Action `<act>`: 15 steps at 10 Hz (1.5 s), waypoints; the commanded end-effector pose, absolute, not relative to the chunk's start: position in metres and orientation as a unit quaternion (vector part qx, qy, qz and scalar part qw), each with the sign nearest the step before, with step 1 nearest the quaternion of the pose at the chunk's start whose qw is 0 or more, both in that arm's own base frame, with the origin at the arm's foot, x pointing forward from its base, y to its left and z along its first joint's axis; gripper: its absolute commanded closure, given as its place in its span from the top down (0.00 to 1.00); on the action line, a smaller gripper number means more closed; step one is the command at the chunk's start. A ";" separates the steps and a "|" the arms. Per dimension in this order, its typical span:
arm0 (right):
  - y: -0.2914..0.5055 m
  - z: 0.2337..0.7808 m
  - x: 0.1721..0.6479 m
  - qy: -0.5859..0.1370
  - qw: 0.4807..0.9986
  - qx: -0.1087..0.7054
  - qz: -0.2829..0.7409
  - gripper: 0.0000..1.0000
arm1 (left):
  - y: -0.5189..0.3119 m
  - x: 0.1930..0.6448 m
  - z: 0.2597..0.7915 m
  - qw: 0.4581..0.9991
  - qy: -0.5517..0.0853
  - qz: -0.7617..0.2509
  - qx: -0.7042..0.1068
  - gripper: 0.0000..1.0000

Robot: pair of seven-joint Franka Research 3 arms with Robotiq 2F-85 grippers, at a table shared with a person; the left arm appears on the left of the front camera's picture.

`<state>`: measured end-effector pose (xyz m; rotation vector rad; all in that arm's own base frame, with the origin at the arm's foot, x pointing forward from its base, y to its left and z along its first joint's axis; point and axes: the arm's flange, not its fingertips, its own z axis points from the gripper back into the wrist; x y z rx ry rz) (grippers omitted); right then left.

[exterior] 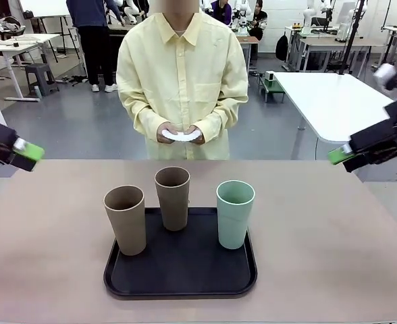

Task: Place coasters on the table and set cups on them.
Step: Pick up one Reusable plastic cup and place it on a coaster set by the human.

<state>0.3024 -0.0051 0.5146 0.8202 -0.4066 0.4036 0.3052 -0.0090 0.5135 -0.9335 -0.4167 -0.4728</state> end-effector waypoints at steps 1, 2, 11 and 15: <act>-0.040 0.503 0.302 -0.140 0.836 0.516 0.121 1.00 | 0.008 0.307 0.481 0.807 -0.170 -0.190 -0.532 1.00; -0.055 0.495 0.302 -0.134 0.836 0.522 0.100 1.00 | 0.023 0.312 0.471 0.811 -0.140 -0.172 -0.542 1.00; -0.125 0.452 0.283 -0.096 0.833 0.544 0.034 1.00 | 0.074 0.289 0.440 0.824 -0.086 -0.076 -0.554 1.00; -0.127 0.449 0.278 -0.089 0.840 0.534 0.024 1.00 | 0.084 0.299 0.444 0.828 -0.084 -0.080 -0.549 1.00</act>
